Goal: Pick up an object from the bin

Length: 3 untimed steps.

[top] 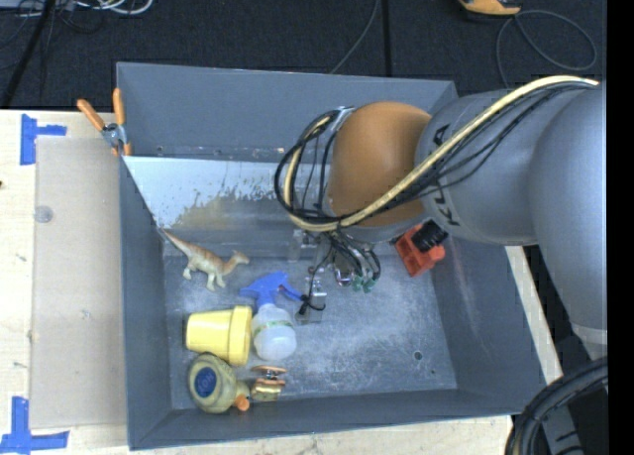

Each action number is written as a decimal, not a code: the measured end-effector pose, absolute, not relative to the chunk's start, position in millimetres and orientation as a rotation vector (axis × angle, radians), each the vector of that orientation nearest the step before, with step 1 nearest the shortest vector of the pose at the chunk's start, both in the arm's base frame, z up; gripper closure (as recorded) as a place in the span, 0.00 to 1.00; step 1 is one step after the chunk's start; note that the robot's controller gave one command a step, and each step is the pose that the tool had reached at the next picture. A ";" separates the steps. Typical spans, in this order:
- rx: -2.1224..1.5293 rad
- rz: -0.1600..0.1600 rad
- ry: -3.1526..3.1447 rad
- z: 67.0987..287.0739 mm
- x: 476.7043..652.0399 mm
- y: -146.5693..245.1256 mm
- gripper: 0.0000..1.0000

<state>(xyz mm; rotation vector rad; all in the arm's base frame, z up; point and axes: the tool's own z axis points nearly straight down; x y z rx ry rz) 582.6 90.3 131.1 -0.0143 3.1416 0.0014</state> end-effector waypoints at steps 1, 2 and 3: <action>-0.066 0.000 3.150 113.6 588.4 105.0 0.00; -0.020 0.003 3.139 121.8 605.4 108.8 0.00; 0.060 0.000 3.149 73.7 593.2 108.8 0.00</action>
Offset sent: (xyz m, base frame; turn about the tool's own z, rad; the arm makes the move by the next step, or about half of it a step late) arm 0.0217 0.0190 -0.0092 -0.0040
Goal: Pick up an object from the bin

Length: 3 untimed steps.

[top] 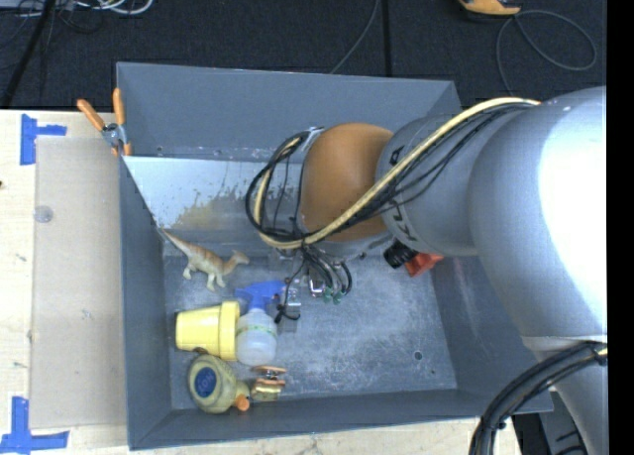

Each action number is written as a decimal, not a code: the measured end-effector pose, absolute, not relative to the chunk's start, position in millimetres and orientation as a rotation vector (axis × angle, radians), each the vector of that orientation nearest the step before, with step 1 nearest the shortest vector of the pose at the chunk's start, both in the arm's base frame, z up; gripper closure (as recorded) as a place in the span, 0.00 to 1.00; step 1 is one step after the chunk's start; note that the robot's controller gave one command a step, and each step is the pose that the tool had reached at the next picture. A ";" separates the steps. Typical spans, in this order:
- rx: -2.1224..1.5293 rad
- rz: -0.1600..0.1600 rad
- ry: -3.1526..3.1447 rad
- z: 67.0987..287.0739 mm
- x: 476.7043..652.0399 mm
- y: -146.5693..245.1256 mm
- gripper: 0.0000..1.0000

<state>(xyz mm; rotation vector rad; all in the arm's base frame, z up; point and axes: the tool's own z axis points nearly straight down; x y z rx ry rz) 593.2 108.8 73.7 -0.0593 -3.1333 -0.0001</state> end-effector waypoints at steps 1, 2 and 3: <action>0.095 -0.003 -3.143 69.5 606.8 113.9 1.00; 0.095 -0.003 -3.143 69.5 606.8 113.9 1.00; 0.094 -0.003 -3.142 71.0 606.4 113.9 1.00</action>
Offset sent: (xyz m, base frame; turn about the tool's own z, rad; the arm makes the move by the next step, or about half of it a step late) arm 0.0000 0.0000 0.0000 0.0000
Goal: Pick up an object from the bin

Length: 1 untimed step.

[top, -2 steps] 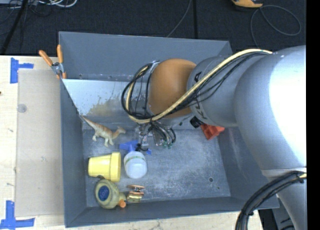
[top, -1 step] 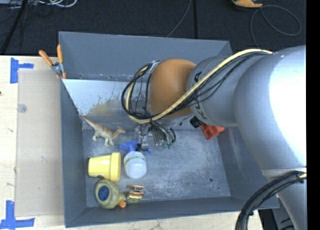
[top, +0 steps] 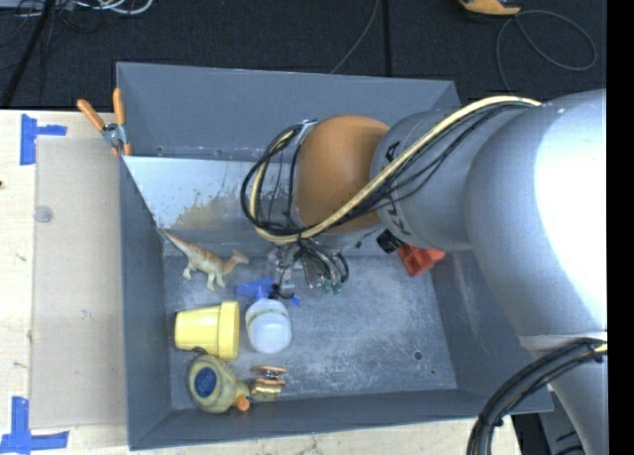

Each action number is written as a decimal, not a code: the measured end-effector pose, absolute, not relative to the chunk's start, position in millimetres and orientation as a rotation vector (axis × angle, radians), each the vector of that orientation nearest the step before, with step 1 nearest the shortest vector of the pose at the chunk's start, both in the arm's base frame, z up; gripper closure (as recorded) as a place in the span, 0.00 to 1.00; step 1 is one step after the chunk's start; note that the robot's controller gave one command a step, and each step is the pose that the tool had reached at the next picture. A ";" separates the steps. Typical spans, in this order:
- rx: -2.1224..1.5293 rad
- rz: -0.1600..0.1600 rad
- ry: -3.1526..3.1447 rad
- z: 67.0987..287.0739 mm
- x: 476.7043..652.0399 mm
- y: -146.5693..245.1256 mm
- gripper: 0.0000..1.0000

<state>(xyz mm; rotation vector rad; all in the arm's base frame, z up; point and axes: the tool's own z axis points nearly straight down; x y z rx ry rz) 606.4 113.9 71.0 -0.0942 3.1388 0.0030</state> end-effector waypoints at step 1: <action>-0.094 0.003 3.142 77.8 605.5 113.8 1.00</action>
Offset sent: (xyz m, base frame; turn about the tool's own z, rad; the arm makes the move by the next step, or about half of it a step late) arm 0.0001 0.0000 0.0125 0.0000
